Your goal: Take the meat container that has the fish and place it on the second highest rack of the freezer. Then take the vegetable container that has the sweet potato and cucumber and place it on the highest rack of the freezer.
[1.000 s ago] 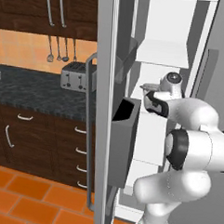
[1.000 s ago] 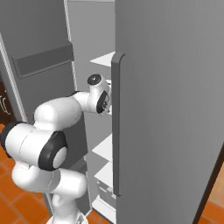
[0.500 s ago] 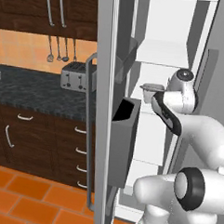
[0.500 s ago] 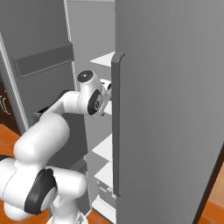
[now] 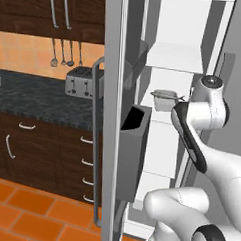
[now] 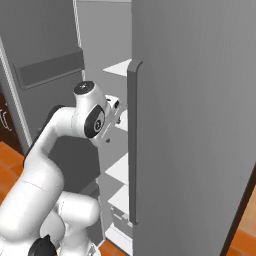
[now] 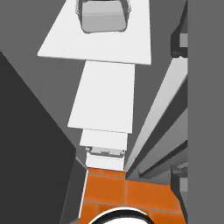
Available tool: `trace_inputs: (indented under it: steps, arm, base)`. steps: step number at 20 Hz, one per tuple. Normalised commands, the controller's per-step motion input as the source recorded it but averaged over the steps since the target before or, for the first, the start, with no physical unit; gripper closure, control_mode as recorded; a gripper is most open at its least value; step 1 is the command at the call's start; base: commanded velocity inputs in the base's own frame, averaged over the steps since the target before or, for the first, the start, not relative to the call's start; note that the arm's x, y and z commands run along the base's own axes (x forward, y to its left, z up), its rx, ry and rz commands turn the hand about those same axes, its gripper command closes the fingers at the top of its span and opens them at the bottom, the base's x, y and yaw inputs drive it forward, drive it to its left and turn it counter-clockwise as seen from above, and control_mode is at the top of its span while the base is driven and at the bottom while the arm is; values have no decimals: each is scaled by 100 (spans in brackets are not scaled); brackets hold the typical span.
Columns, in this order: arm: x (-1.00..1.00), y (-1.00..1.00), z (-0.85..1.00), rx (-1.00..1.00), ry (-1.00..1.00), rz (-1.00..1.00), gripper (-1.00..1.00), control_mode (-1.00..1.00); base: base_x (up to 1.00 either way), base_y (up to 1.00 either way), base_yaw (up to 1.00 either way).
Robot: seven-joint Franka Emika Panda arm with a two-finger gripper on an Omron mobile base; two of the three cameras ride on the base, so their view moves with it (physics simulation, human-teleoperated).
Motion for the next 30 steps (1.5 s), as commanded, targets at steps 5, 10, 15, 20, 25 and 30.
trace_inputs:
  steps: [5,10,15,20,25,30]
  arm:
    - [-62,18,31,0,10,0,-100,-100]
    - [-50,11,34,0,8,0,-100,-100]
    - [-41,3,23,0,5,0,-100,-100]
    - [-19,32,6,0,2,10,-100,-100]
    - [-40,7,3,0,0,13,-100,-100]
    - [-44,1,0,0,0,12,-100,-100]
  base:
    - [0,0,0]
    - [0,0,0]
    - [0,0,0]
    - [0,0,0]
    - [0,0,0]
    - [0,0,0]
